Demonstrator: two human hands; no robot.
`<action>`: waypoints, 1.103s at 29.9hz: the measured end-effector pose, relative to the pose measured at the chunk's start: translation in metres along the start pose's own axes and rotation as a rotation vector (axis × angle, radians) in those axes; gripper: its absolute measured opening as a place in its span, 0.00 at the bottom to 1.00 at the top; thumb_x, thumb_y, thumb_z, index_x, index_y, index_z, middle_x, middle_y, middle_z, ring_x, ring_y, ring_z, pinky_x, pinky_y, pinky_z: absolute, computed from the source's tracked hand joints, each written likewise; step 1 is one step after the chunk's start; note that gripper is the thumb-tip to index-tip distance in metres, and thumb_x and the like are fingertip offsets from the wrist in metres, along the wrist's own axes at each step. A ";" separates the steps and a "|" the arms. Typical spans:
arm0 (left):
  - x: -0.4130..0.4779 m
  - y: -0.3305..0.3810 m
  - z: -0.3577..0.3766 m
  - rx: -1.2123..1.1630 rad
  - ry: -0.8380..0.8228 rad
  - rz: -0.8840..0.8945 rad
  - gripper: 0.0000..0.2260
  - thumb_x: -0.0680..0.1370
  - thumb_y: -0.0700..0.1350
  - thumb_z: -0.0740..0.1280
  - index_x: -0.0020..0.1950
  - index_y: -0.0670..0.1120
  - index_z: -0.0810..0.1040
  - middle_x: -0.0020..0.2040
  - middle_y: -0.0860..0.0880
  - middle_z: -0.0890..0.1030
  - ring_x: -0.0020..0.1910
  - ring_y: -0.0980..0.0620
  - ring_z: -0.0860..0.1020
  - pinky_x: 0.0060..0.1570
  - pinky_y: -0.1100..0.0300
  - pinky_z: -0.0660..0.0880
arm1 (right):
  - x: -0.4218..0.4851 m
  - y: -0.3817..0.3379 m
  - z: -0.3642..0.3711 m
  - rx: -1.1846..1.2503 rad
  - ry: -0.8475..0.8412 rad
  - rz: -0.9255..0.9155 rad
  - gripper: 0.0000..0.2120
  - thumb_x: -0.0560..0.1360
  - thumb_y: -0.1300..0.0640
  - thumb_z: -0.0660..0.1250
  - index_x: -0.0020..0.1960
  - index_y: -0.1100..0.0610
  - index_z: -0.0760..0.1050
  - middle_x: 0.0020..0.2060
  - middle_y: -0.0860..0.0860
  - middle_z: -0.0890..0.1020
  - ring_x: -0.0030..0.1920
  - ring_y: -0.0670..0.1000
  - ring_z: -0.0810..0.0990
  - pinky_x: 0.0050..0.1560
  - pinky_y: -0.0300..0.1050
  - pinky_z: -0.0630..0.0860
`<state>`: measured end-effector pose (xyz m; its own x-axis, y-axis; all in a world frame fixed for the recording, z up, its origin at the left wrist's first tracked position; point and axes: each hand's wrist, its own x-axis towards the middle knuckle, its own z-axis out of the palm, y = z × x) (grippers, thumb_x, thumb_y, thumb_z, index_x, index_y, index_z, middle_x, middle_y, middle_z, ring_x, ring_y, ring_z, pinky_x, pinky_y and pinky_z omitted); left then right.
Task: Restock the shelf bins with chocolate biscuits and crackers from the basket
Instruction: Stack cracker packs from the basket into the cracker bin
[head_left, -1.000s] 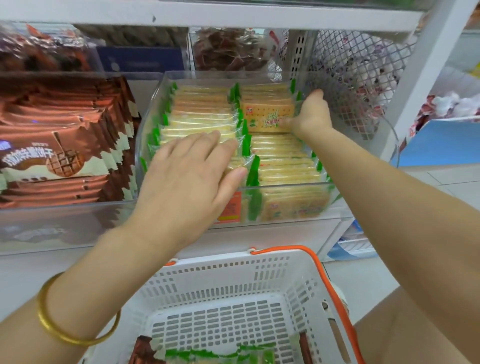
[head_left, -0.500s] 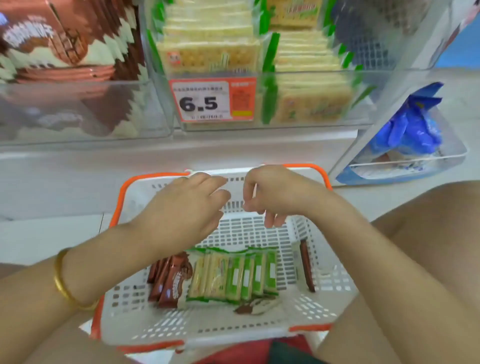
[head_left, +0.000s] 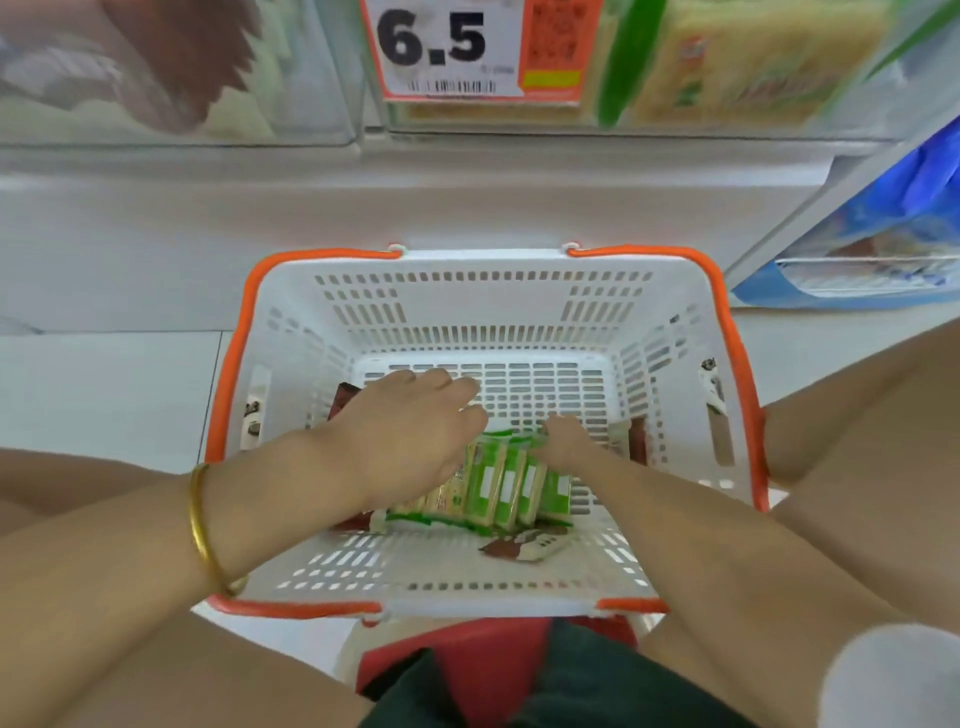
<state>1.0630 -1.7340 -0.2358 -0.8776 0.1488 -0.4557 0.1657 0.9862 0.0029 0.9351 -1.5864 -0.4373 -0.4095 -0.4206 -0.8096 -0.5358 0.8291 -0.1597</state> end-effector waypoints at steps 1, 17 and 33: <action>0.001 0.000 -0.001 0.011 -0.014 0.001 0.18 0.82 0.49 0.55 0.71 0.47 0.65 0.72 0.46 0.64 0.67 0.46 0.65 0.64 0.49 0.67 | -0.004 -0.001 -0.003 0.044 -0.008 0.018 0.08 0.79 0.55 0.62 0.49 0.60 0.73 0.49 0.56 0.76 0.54 0.56 0.77 0.54 0.47 0.74; 0.015 -0.011 -0.066 -0.475 0.268 -0.214 0.12 0.78 0.44 0.64 0.61 0.47 0.70 0.55 0.48 0.75 0.48 0.49 0.76 0.46 0.56 0.74 | -0.167 -0.023 -0.183 1.262 0.076 -0.173 0.10 0.78 0.55 0.66 0.48 0.63 0.73 0.35 0.57 0.78 0.30 0.50 0.81 0.30 0.41 0.79; -0.020 -0.024 -0.195 -1.070 0.970 -0.137 0.11 0.75 0.42 0.68 0.55 0.52 0.72 0.51 0.46 0.78 0.42 0.52 0.80 0.40 0.58 0.80 | -0.282 0.014 -0.255 1.326 0.694 -0.740 0.11 0.71 0.60 0.68 0.52 0.60 0.75 0.35 0.52 0.83 0.30 0.48 0.82 0.33 0.38 0.79</action>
<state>0.9891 -1.7466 -0.0530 -0.8836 -0.3882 0.2619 0.0291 0.5127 0.8581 0.8551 -1.5501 -0.0674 -0.7924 -0.6097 -0.0165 0.0559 -0.0457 -0.9974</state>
